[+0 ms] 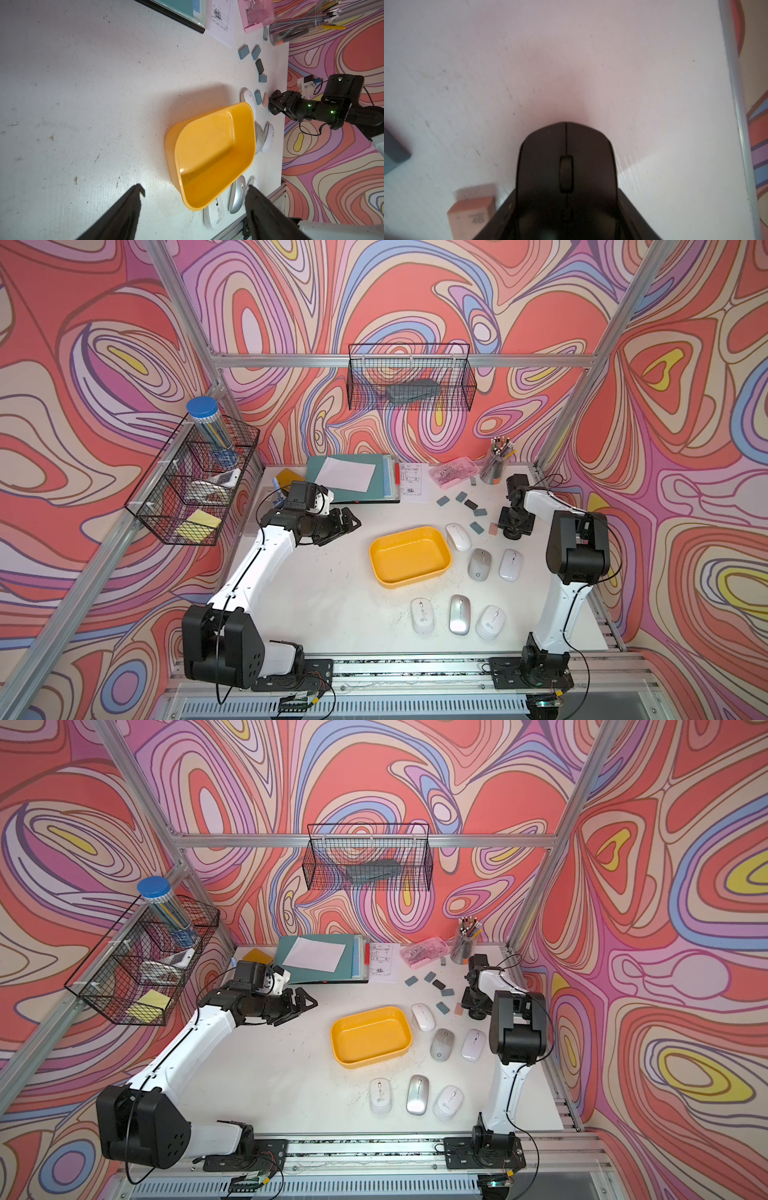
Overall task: Take out the mouse from the storage box
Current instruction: Adjust the mouse in the storage box, then reset both arms
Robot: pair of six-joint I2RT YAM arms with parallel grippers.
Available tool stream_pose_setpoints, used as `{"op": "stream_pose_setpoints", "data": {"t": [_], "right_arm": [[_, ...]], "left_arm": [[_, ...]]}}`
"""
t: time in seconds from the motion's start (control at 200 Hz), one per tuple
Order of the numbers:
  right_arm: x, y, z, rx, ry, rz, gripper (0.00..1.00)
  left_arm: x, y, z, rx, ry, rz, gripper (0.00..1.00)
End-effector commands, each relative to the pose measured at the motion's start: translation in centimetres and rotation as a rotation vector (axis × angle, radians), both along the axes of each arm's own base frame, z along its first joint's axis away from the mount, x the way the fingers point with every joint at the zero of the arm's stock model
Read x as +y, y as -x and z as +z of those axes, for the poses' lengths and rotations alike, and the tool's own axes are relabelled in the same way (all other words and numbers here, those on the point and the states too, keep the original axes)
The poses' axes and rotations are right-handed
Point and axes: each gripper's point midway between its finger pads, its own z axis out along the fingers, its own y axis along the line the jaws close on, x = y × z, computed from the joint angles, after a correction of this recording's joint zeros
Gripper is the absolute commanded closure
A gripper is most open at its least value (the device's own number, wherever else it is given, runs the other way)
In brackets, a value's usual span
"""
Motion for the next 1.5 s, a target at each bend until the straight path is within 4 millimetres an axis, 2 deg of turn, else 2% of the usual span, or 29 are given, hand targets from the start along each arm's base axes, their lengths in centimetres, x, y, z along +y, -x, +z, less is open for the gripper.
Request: {"op": "stream_pose_setpoints", "data": {"t": [0.0, 0.115, 0.23, 0.25, 0.265, 0.28, 0.361, 0.421, 0.456, 0.496, 0.656, 0.781, 0.831, 0.891, 0.926, 0.972, 1.032, 1.112, 1.172, 1.217, 1.262, 1.297, 1.332, 1.342, 1.362, 1.492], "right_arm": [[-0.1, 0.2, -1.7, 0.032, -0.024, -0.015, 0.59], [0.0, 0.9, -1.8, 0.043, -0.025, -0.024, 0.37], [-0.4, 1.4, -1.3, 0.037, -0.005, -0.042, 0.22], [-0.4, 1.3, -1.0, 0.030, -0.002, -0.043, 0.17], [-0.4, 1.3, -0.9, 0.026, -0.002, -0.043, 0.06], [-0.5, 1.2, -0.7, 0.020, -0.001, -0.043, 0.02], [-0.6, 0.9, 1.0, -0.015, 0.010, -0.046, 0.02], [-0.8, 0.6, 3.3, -0.066, 0.023, -0.053, 0.02], [-0.6, 0.4, 4.9, -0.105, 0.019, -0.050, 0.02], [-0.4, 0.3, 6.8, -0.156, 0.013, -0.054, 0.02], [2.7, 0.1, 15.9, -0.412, -0.019, 0.016, 0.02], [7.0, -0.3, 21.8, -0.662, -0.144, 0.201, 0.02], [7.4, -0.2, 23.4, -0.729, -0.161, 0.216, 0.02], [7.6, -0.1, 24.3, -0.792, -0.165, 0.223, 0.02], [7.7, -0.1, 24.3, -0.819, -0.160, 0.235, 0.02], [7.7, -0.5, 24.0, -0.861, -0.142, 0.264, 0.02], [8.6, -1.2, 21.8, -0.880, -0.117, 0.380, 0.02], [8.8, -1.6, 16.5, -0.772, -0.113, 0.430, 0.02], [9.2, -1.7, 12.6, -0.638, -0.135, 0.469, 0.02], [9.4, -1.7, 10.6, -0.575, -0.160, 0.485, 0.02], [9.5, -1.8, 9.1, -0.591, -0.157, 0.496, 0.02], [9.3, -1.8, 8.5, -0.634, -0.141, 0.490, 0.02], [9.0, -1.7, 8.4, -0.692, -0.107, 0.486, 0.02], [8.9, -1.5, 8.2, -0.703, -0.102, 0.483, 0.02], [8.8, -1.4, 8.2, -0.736, -0.090, 0.476, 0.02], [6.6, -0.1, 8.1, -0.904, 0.029, 0.372, 0.02]], "left_arm": [[-0.3, 0.3, 0.4, -0.019, -0.002, -0.018, 0.17], [-0.3, 0.3, 0.2, -0.010, -0.001, -0.020, 0.17], [-0.3, 0.2, 0.1, -0.008, -0.008, -0.025, 0.16], [-0.3, 0.2, 0.2, -0.011, -0.013, -0.027, 0.15], [-0.2, 0.2, 0.3, -0.013, -0.017, -0.027, 0.15], [-0.2, 0.2, 0.3, -0.016, -0.021, -0.027, 0.14], [0.0, 0.2, 0.4, -0.026, -0.036, -0.024, 0.13], [0.2, 0.2, 0.6, -0.036, -0.046, -0.021, 0.12], [0.2, 0.2, 0.7, -0.044, -0.052, -0.021, 0.10], [0.3, 0.2, 1.0, -0.057, -0.062, -0.019, 0.02], [1.5, 0.1, 3.9, -0.178, -0.156, 0.037, 0.01], [4.9, -0.1, 7.8, -0.297, -0.323, 0.192, 0.01], [7.2, -0.2, 9.1, -0.338, -0.415, 0.285, 0.01], [9.8, -0.3, 10.0, -0.384, -0.509, 0.395, 0.01], [10.0, -0.9, 10.3, -0.458, -0.539, 0.387, 0.01], [8.8, -2.3, 10.4, -0.626, -0.557, 0.290, 0.01], [7.3, -3.4, 9.3, -0.819, -0.583, 0.186, 0.01], [9.3, -3.8, 5.6, -0.833, -0.632, 0.288, 0.01], [9.8, -3.8, 2.1, -0.792, -0.647, 0.239, 0.01], [9.9, -3.8, -0.2, -0.758, -0.688, 0.183, 0.01], [10.7, -3.7, -2.1, -0.702, -0.723, 0.195, 0.01], [11.2, -3.7, -3.2, -0.684, -0.740, 0.197, 0.01], [11.8, -3.9, -3.4, -0.688, -0.759, 0.217, 0.01], [12.1, -3.4, -4.5, -0.667, -0.769, 0.216, 0.01], [12.5, -3.2, -5.1, -0.658, -0.785, 0.224, 0.01], [14.4, -3.6, -7.2, -0.634, -0.842, 0.265, 0.01]]}}
